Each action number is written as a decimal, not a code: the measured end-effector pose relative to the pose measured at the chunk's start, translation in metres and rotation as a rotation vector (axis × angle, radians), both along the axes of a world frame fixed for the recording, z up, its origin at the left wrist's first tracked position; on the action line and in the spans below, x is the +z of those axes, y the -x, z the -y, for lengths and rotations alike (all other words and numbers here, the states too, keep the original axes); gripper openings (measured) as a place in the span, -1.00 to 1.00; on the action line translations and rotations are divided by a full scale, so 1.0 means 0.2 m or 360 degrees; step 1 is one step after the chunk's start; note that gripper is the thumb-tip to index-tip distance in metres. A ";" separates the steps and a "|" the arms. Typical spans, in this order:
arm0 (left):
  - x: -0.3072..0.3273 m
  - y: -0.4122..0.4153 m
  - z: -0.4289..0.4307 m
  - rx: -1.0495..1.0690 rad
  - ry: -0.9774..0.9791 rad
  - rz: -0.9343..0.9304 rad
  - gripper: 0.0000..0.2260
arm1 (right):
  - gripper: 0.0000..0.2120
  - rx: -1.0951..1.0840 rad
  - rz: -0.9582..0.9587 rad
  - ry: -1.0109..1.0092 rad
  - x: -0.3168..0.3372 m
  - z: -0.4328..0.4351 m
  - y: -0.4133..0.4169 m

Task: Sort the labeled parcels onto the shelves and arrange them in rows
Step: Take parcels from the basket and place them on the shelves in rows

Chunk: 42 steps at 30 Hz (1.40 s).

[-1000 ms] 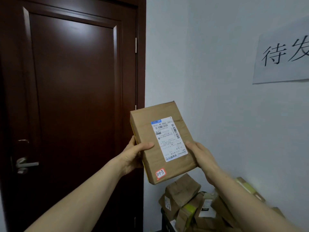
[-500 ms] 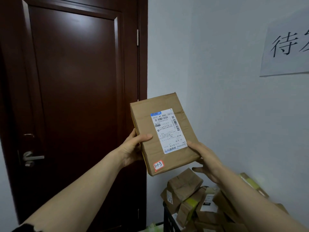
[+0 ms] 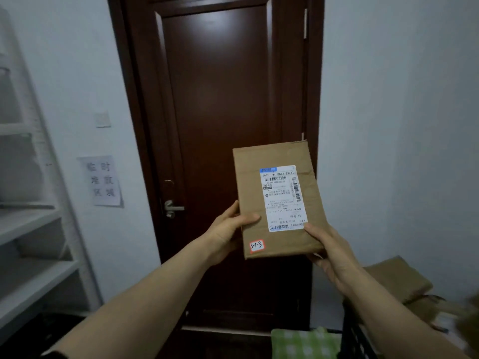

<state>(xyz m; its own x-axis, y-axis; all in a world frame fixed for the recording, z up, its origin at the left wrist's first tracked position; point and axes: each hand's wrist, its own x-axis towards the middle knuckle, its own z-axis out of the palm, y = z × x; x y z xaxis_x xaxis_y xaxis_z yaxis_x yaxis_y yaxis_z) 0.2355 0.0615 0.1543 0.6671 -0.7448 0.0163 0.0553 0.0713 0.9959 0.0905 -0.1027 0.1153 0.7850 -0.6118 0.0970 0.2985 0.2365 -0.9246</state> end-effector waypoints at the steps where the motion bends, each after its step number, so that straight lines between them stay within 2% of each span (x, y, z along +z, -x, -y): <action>1: 0.01 -0.02 -0.10 0.0052 0.0002 -0.0011 -0.47 | -0.55 0.0044 0.0010 -0.0008 0.00 -0.08 -0.06; 4: 0.06 -0.08 -0.44 0.0254 0.0028 -0.0004 -0.64 | -0.38 0.0176 0.0032 -0.0005 0.03 -0.34 -0.25; 8: 0.11 -0.18 -0.93 0.0569 0.0068 0.0108 -0.77 | -0.48 0.0335 0.0064 0.0028 0.09 -0.77 -0.53; 14: 0.17 -0.35 -1.84 0.1032 0.0001 0.0238 -0.78 | -0.59 0.0668 0.0131 0.0035 0.17 -1.67 -0.94; 19: 0.22 -0.39 -2.57 0.1360 0.0022 0.0234 -0.77 | -0.71 0.0979 0.0160 0.0068 0.24 -2.39 -1.15; 24: 0.28 -0.33 -3.11 0.1685 0.0042 0.0187 -0.74 | -0.67 0.1259 0.0149 0.0000 0.29 -2.97 -1.24; 31: 0.34 -0.15 -3.47 0.1989 0.0010 0.0281 -0.75 | -0.64 0.1552 0.0144 -0.0091 0.33 -3.43 -1.28; 42: 0.34 0.01 -3.56 0.2206 0.0124 0.0269 -0.76 | -0.53 0.1858 0.0152 -0.0007 0.38 -3.59 -1.27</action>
<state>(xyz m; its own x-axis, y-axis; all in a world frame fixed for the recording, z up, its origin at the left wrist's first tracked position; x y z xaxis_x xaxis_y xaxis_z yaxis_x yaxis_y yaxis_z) 0.2326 0.7727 0.2226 0.8365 0.5176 0.1798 -0.2237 0.0231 0.9744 0.3440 0.6149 0.1916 0.8601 0.4750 0.1858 -0.0335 0.4160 -0.9087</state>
